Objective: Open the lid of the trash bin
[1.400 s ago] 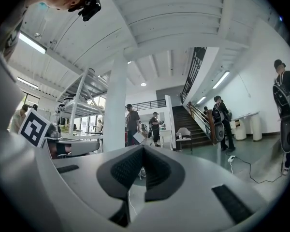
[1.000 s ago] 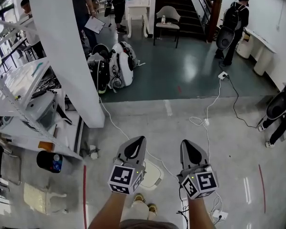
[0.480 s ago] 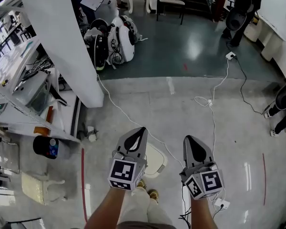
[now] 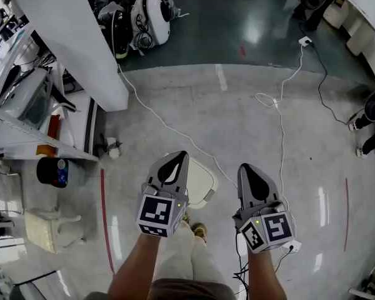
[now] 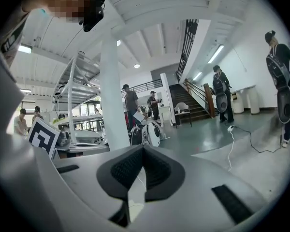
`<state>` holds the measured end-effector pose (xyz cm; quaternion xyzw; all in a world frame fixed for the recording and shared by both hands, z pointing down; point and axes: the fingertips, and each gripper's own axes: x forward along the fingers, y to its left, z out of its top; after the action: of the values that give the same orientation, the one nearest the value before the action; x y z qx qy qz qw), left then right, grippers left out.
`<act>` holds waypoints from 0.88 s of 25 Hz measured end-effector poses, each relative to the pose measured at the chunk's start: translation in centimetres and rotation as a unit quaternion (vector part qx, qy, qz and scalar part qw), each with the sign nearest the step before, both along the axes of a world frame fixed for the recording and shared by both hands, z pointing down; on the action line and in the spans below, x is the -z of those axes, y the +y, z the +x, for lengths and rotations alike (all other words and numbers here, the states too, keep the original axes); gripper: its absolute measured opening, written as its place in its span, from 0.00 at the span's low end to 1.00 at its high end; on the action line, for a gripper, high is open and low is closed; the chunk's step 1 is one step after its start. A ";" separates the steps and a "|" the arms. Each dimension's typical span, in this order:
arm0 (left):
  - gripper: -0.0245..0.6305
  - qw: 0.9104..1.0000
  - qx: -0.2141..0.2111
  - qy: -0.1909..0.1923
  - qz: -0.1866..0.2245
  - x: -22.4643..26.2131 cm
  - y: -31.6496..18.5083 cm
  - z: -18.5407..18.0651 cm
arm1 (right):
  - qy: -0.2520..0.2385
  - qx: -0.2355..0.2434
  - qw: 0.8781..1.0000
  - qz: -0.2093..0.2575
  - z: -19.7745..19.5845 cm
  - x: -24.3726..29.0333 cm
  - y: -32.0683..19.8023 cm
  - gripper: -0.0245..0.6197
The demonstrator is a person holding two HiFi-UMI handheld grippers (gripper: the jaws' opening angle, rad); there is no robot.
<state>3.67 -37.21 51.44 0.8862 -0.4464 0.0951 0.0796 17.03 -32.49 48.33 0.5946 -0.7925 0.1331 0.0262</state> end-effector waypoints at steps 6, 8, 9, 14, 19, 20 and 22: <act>0.06 1.000 -0.010 0.010 -0.008 -0.7 0.5 1.1 | 0.003 0.007 1.000 0.016 -0.2 0.0 -3.2 0.09; 0.06 1.000 -0.010 0.011 -0.009 -0.9 0.6 1.5 | 0.004 0.011 1.000 0.014 0.0 -1.1 -4.8 0.09; 0.06 1.000 -0.010 0.012 -0.010 -1.0 0.6 1.6 | 0.004 0.012 1.000 0.009 0.0 -1.9 -5.6 0.09; 0.06 1.000 -0.008 0.015 -0.021 -2.8 0.1 1.5 | 0.009 0.014 0.998 -0.063 0.3 -9.9 -8.5 0.09; 0.06 0.999 -0.009 0.010 -0.031 -5.1 0.1 1.6 | 0.014 0.009 0.984 -0.175 0.5 -21.8 -7.4 0.09; 0.06 0.999 -0.010 0.008 -0.034 -5.7 0.2 1.6 | 0.011 0.007 0.980 -0.199 0.5 -24.1 -6.7 0.09; 0.06 0.999 -0.015 0.002 -0.038 -7.1 0.6 1.7 | 0.002 0.001 0.970 -0.245 0.5 -28.5 -5.2 0.09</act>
<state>5.34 -36.64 58.55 0.8894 -0.4288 0.1116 0.1125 17.54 -37.67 76.79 0.5698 -0.7361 0.3221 0.1723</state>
